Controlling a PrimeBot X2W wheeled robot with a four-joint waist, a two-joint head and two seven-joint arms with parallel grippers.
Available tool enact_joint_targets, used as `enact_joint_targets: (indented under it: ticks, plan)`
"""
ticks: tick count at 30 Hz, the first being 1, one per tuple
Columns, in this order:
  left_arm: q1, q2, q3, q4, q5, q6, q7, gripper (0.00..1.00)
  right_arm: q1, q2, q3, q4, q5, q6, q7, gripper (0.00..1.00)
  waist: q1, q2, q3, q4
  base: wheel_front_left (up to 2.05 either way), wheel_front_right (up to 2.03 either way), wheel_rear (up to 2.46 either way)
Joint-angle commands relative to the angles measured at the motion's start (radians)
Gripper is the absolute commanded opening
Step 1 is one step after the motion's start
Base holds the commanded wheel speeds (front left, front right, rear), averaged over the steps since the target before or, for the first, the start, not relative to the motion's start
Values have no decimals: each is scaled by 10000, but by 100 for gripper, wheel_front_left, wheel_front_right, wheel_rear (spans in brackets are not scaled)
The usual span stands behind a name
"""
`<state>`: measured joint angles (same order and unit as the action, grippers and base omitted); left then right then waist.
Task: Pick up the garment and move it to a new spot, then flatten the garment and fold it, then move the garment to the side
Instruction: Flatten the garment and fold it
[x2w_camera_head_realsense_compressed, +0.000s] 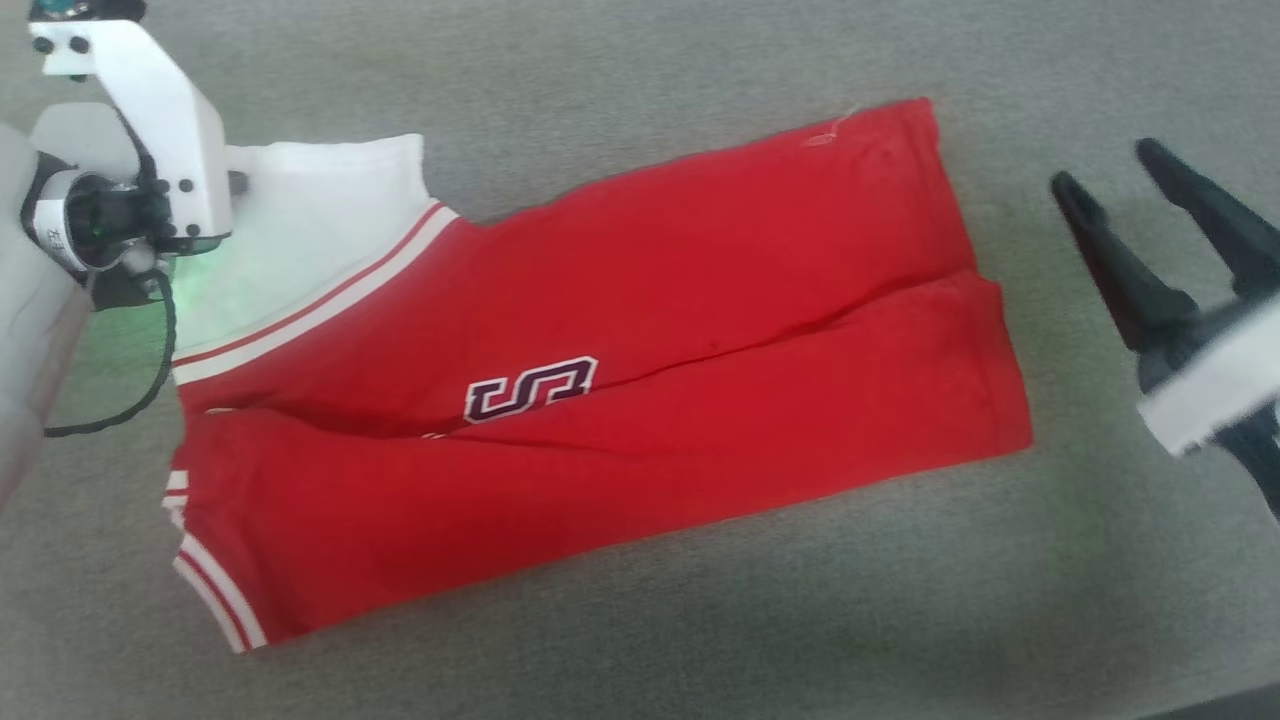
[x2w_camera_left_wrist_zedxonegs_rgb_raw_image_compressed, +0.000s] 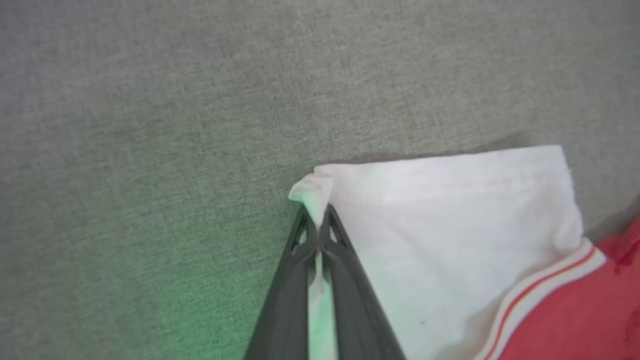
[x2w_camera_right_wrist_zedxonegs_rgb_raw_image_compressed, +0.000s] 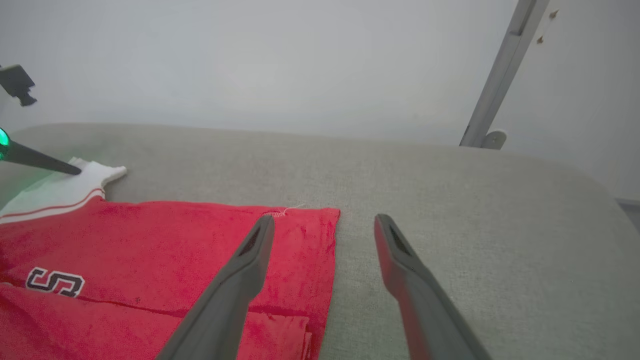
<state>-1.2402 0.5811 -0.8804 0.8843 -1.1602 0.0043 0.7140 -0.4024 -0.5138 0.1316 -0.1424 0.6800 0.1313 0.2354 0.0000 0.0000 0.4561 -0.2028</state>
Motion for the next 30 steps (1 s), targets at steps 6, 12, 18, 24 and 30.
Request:
enact_joint_targets:
  ticks: [6,12,18,24,30]
  plan:
    - [-146,-373,-63,176,65,-278,-178,0,-2150,-787,1503,1190,676,-13,2756,100,0,0,143,463,0,0,0]
    - [-243,-846,-156,309,171,-516,-477,0,-4467,-1051,2528,3492,1337,-13,5122,100,0,0,383,985,0,0,0]
    - [-503,-1230,-246,530,229,-863,-736,0,-5931,-1114,3830,5276,1293,-13,6395,100,0,0,562,1393,0,0,0]
    - [-747,-1483,-123,490,40,-1141,-1071,0,-6508,-1296,4651,5943,1259,-15,6288,0,0,0,663,1519,0,0,0]
    - [-742,-1499,-12,568,-121,-1276,-1449,0,-6636,-1301,5062,6210,1693,-13,5452,0,0,0,552,1593,0,0,0]
